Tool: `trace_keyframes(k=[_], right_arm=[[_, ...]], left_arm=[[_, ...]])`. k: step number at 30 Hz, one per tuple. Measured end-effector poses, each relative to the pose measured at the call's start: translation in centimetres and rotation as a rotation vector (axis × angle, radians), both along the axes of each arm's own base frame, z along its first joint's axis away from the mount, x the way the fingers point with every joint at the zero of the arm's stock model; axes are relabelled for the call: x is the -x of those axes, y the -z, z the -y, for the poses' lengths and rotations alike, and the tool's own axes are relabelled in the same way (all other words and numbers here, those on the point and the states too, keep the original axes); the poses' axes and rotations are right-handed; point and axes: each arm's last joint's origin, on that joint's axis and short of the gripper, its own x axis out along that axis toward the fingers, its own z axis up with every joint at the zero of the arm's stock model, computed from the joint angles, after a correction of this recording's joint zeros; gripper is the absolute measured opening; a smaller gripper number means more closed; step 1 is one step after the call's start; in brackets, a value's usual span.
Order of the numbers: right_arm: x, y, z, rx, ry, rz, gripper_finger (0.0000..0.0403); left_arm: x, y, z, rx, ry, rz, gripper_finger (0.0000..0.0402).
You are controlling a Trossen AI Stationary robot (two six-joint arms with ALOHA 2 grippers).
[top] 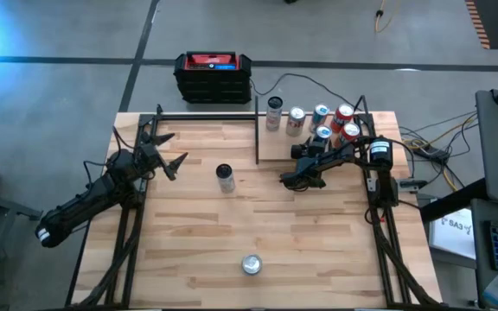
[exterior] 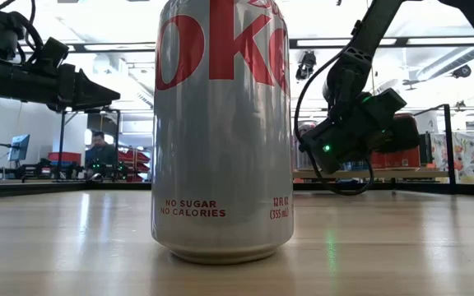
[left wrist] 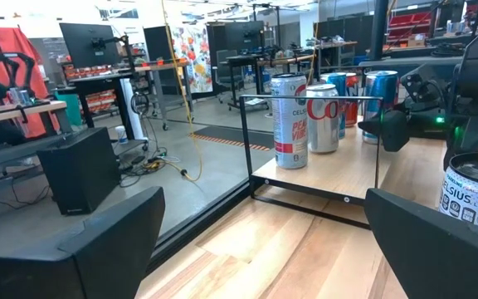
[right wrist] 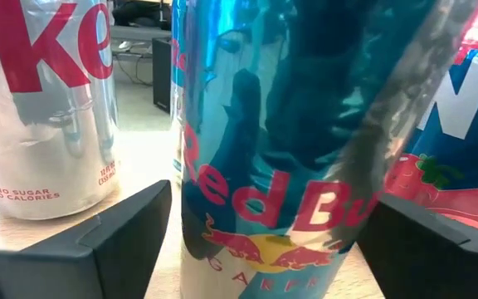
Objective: Place canned beverage on shelf
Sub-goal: Put the blue soda can on the shelf aligned with the other blue soda can, then put the red silver soda can on the shelf aligned with the other silver soda can
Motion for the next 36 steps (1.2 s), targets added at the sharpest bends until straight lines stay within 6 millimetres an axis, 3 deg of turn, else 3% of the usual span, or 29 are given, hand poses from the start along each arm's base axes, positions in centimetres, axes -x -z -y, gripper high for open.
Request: trace_keyframes(k=[6, 24, 36], right_arm=[[-0.3, -0.3, -0.3, -0.002, -0.012, -0.006, 0.0369], [-1.9, -2.7, -2.6, -0.186, 0.024, -0.076, 0.0370], [-3.5, -4.5, -6.5, -0.331, 0.002, -0.070, 0.0370]], left_arm=[[0.0, 0.0, 0.0, 0.000, 0.000, 0.000, 0.0398], [0.0, 0.0, 0.0, 0.000, 0.000, 0.000, 0.0398], [0.0, 0.0, 0.0, 0.000, 0.000, 0.000, 0.0398]])
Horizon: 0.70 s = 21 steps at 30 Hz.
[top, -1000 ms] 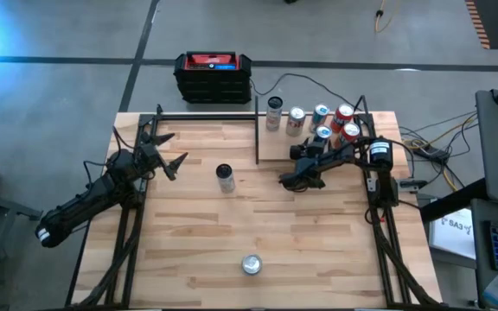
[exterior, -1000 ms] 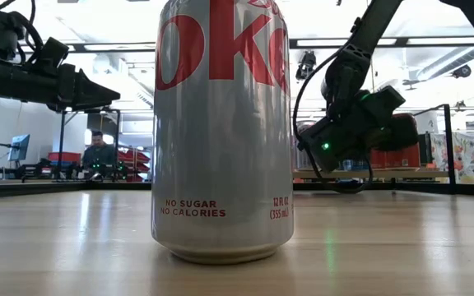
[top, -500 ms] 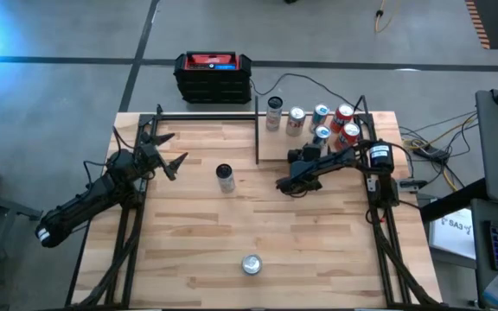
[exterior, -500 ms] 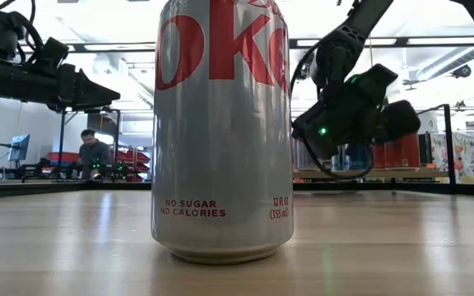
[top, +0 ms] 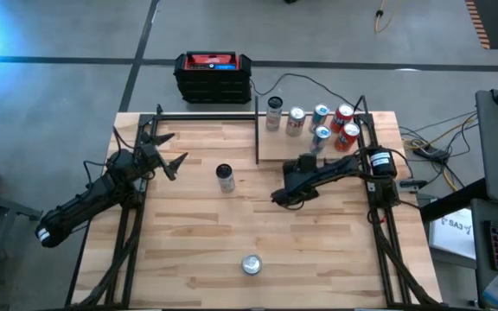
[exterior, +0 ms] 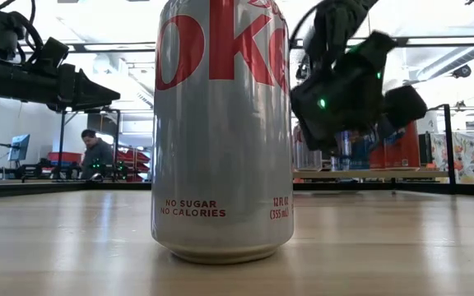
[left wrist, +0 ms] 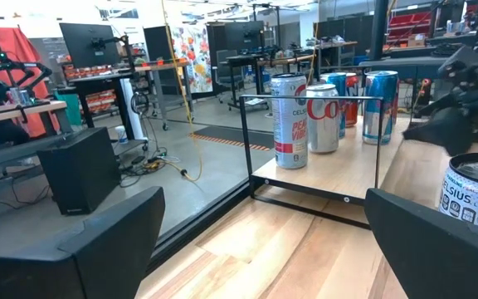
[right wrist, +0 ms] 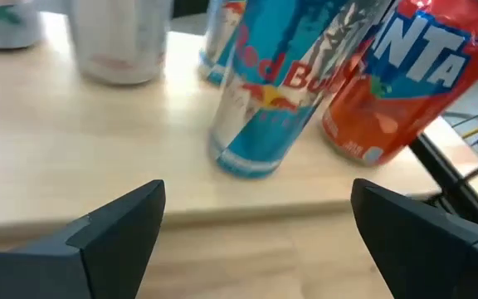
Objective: Place canned beverage on shelf
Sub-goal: Put the red silver soda can on the shelf aligned with the other silver soda can
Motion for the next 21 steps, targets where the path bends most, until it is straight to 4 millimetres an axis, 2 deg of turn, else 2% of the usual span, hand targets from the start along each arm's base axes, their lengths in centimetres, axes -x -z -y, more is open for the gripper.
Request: trace_keyframes(k=[5, 12, 17, 21], right_arm=[[-1.7, -2.1, -2.2, -0.080, -0.016, 0.063, 0.0370], [-4.4, -5.7, -5.2, -0.292, -0.049, 0.186, 0.0370], [-5.6, -8.1, -6.0, -0.415, -0.035, 0.274, 0.0370], [-6.2, -9.4, -6.5, -0.598, 0.033, 0.327, 0.0370]], left_arm=[[0.0, 0.0, 0.0, 0.000, 0.000, 0.000, 0.0398], [0.0, 0.0, 0.0, 0.000, 0.000, 0.000, 0.0398], [0.0, 0.0, 0.0, 0.000, 0.000, 0.000, 0.0398], [0.0, 0.0, 0.0, 0.000, -0.001, 0.000, 0.0398]])
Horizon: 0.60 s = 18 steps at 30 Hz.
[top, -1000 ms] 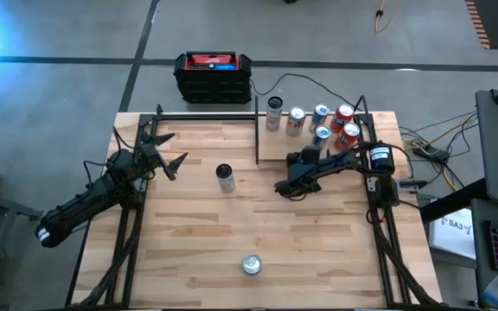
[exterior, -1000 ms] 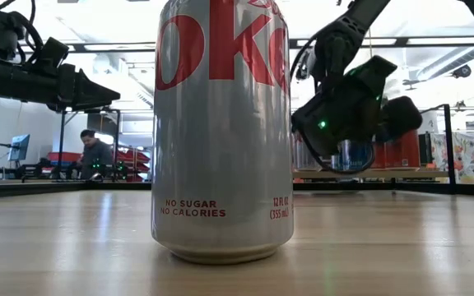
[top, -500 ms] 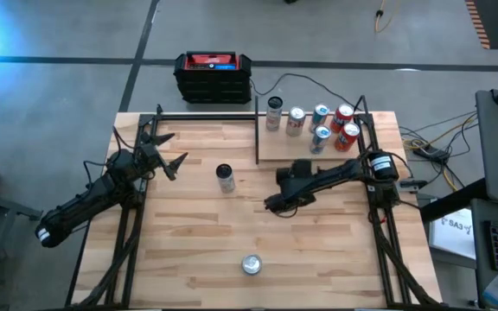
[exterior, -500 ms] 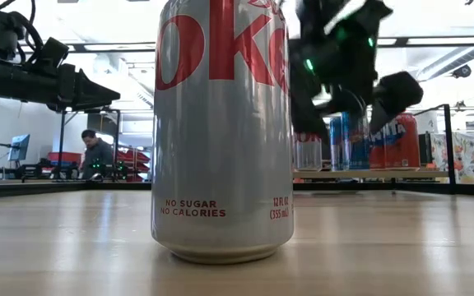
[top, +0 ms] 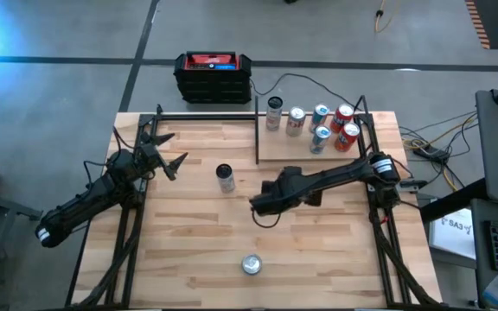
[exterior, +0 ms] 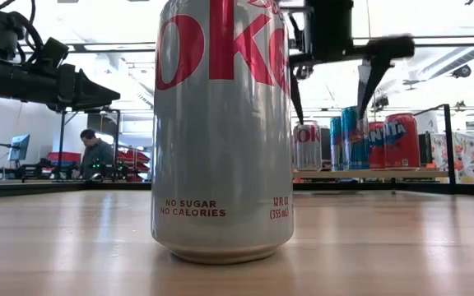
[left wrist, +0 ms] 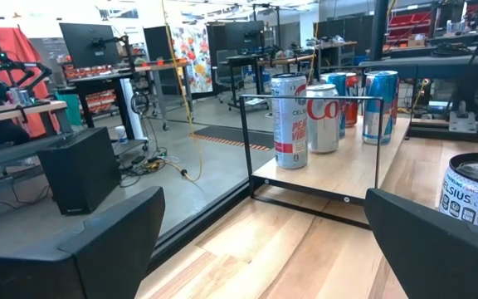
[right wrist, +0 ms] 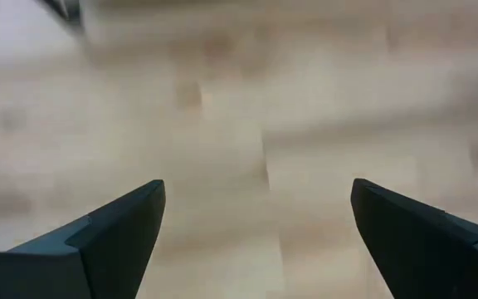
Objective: Place canned beverage on shelf
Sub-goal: Put the red silver soda can on the shelf aligned with the other silver soda can
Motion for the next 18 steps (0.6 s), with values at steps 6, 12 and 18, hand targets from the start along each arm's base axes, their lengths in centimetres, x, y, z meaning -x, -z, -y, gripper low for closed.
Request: trace_keyframes(k=[6, 12, 18], right_arm=[[-0.7, -2.2, -1.2, -0.379, 0.000, 0.025, 0.0370], [-1.2, -3.8, -2.2, -0.547, -0.014, 0.079, 0.0370], [-2.4, -4.3, -4.9, -0.624, -0.094, 0.252, 0.0370]], left_arm=[[0.0, 0.0, 0.0, 0.000, 0.000, 0.000, 0.0398], [0.0, 0.0, 0.0, 0.000, 0.000, 0.001, 0.0398], [0.0, 0.0, 0.0, 0.000, 0.000, 0.000, 0.0398]])
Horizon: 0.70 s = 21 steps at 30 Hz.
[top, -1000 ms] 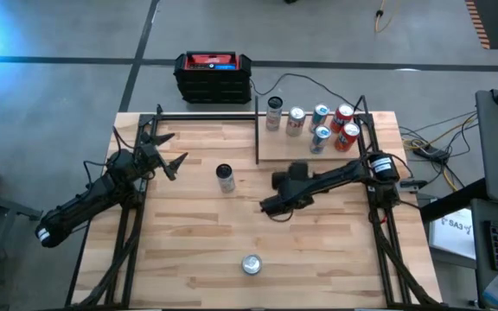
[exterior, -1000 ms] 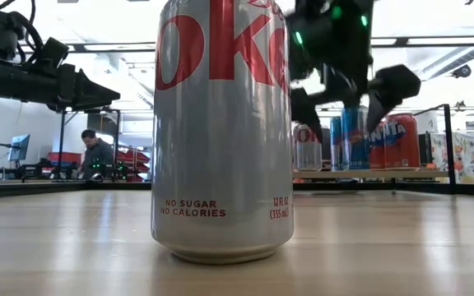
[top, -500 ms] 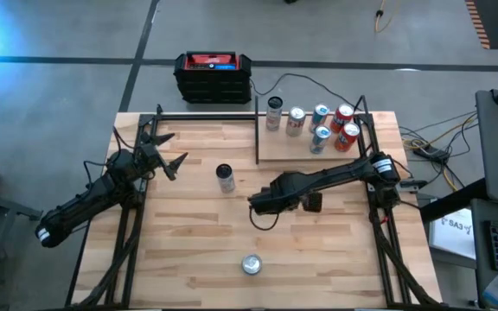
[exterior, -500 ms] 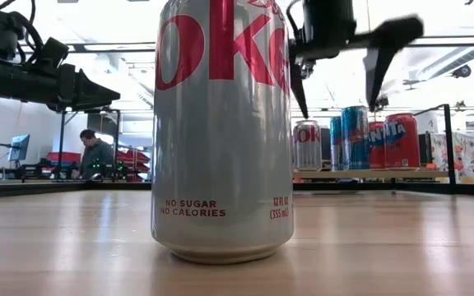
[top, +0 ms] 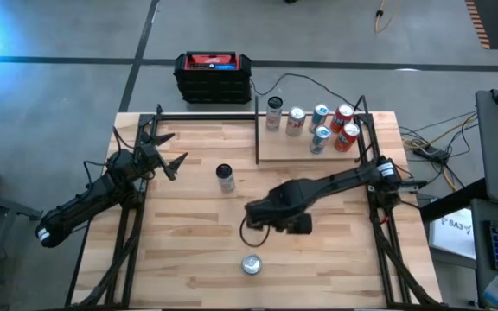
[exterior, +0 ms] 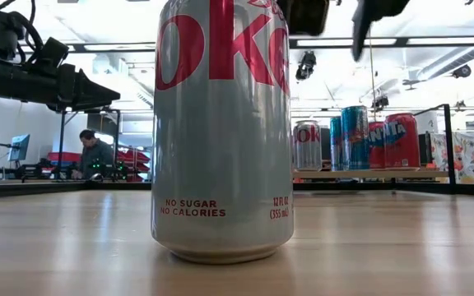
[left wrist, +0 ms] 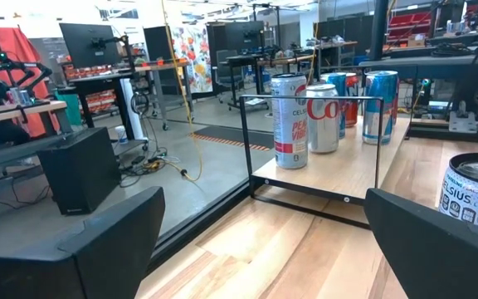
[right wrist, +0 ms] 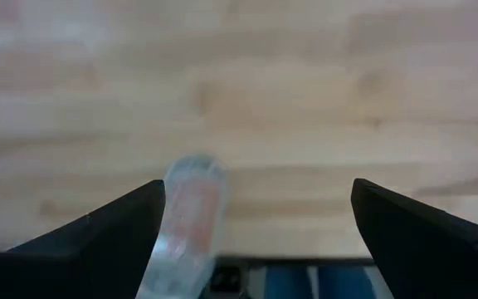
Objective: Place canned beverage on shelf
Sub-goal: Put the red silver soda can on the shelf aligned with the other silver soda can
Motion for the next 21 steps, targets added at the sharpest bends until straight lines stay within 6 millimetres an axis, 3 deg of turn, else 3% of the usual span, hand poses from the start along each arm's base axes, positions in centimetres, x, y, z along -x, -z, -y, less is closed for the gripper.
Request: trace_keyframes(k=[10, 21], right_arm=[[1.1, -0.3, -5.5, -0.050, -0.175, 0.073, 0.0370], [2.5, 1.1, -10.1, 0.114, -0.334, 0.130, 0.0370]], left_arm=[[0.0, 0.0, 0.0, 0.000, 0.000, 0.000, 0.0398], [0.0, 0.0, 0.0, 0.000, 0.000, 0.000, 0.0398]])
